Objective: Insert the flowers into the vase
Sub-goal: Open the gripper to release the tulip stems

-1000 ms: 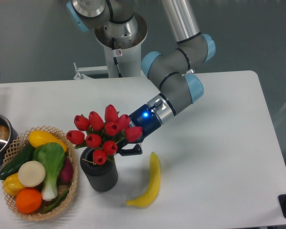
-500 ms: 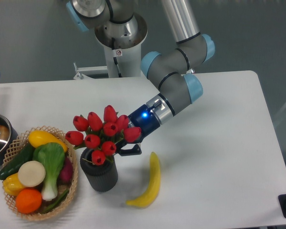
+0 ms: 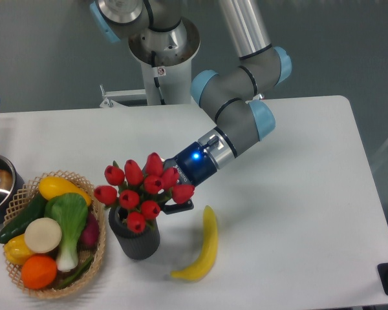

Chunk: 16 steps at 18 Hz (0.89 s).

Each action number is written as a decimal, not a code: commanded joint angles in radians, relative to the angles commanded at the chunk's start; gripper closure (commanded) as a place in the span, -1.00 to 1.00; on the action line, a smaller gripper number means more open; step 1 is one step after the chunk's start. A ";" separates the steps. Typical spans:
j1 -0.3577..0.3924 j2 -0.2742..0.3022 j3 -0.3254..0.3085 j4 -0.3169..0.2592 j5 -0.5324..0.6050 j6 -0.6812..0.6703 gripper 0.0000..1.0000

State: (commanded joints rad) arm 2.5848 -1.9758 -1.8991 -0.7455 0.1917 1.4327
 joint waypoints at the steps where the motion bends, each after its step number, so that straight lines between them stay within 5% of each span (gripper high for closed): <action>1: 0.000 0.000 -0.002 0.000 0.000 0.000 0.07; 6: 0.000 0.000 -0.002 0.000 0.000 0.002 -0.19; 9: 0.002 0.002 0.000 0.002 0.000 0.003 -0.78; 11: 0.002 0.008 -0.002 0.002 0.000 0.003 -0.99; 16: 0.008 0.061 -0.009 0.000 0.012 -0.003 -1.00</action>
State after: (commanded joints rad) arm 2.5924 -1.9145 -1.9083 -0.7455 0.2039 1.4297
